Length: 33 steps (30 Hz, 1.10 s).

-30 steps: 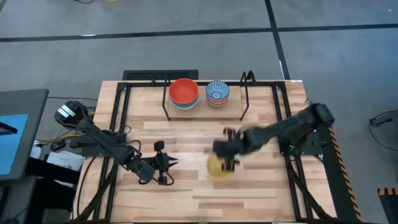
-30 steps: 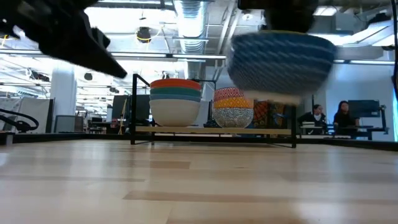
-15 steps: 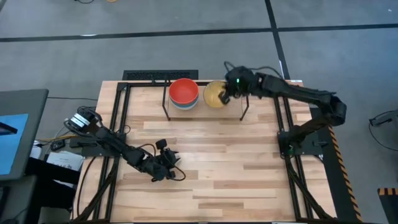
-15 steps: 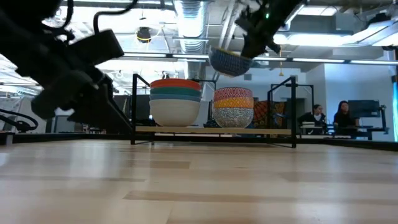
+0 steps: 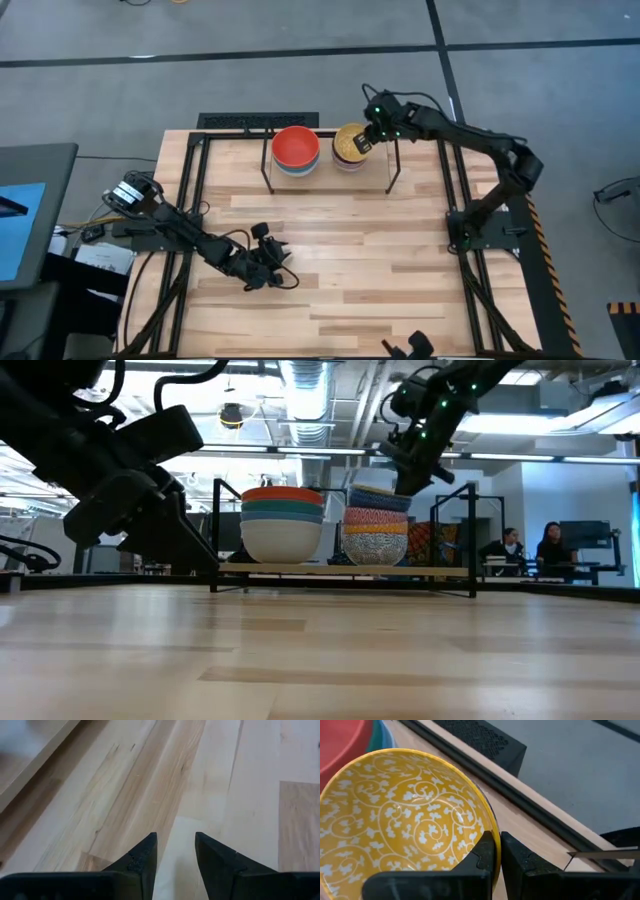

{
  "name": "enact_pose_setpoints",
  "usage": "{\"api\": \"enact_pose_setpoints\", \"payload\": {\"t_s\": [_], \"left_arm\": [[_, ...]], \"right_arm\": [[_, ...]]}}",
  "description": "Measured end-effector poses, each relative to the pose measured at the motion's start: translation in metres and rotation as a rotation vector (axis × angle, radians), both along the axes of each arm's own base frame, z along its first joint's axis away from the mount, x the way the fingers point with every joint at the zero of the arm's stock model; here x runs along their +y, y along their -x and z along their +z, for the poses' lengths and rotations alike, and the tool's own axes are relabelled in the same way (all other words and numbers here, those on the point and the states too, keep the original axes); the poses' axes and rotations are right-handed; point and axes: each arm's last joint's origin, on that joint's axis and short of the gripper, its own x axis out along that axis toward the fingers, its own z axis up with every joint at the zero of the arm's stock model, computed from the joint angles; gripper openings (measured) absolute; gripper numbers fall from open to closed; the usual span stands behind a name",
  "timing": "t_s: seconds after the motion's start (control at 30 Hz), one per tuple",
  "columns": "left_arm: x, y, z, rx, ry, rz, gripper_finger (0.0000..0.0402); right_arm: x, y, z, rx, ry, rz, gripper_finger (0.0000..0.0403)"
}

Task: Place and stack bowls onto a shelf
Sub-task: Stack the yellow pattern bowl on top of the blue pattern bowl on the shelf, then return to Home Position

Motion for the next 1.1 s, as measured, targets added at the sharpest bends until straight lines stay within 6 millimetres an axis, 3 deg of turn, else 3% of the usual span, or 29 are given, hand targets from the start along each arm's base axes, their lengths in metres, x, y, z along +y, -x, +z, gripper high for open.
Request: {"api": "enact_pose_setpoints", "payload": {"t_s": [0.33,0.7,0.9,1.1], "left_arm": [[0.0,0.0,0.0,0.001,0.016,-0.002,0.0119],[-0.003,-0.004,0.005,-0.061,0.019,-0.015,0.0119],[-0.015,0.003,0.013,-0.152,-0.029,0.03,0.0119],[-0.026,0.016,0.035,-0.269,-0.09,0.091,0.0119]], "right_arm": [[-0.011,-0.001,-0.011,0.02,-0.026,0.024,0.0081],[-0.002,0.006,0.028,-0.135,0.117,0.142,0.0156],[0.033,0.027,0.052,-0.181,0.227,0.247,0.0152],[0.101,0.067,0.047,-0.413,0.298,0.385,0.0124]]}}
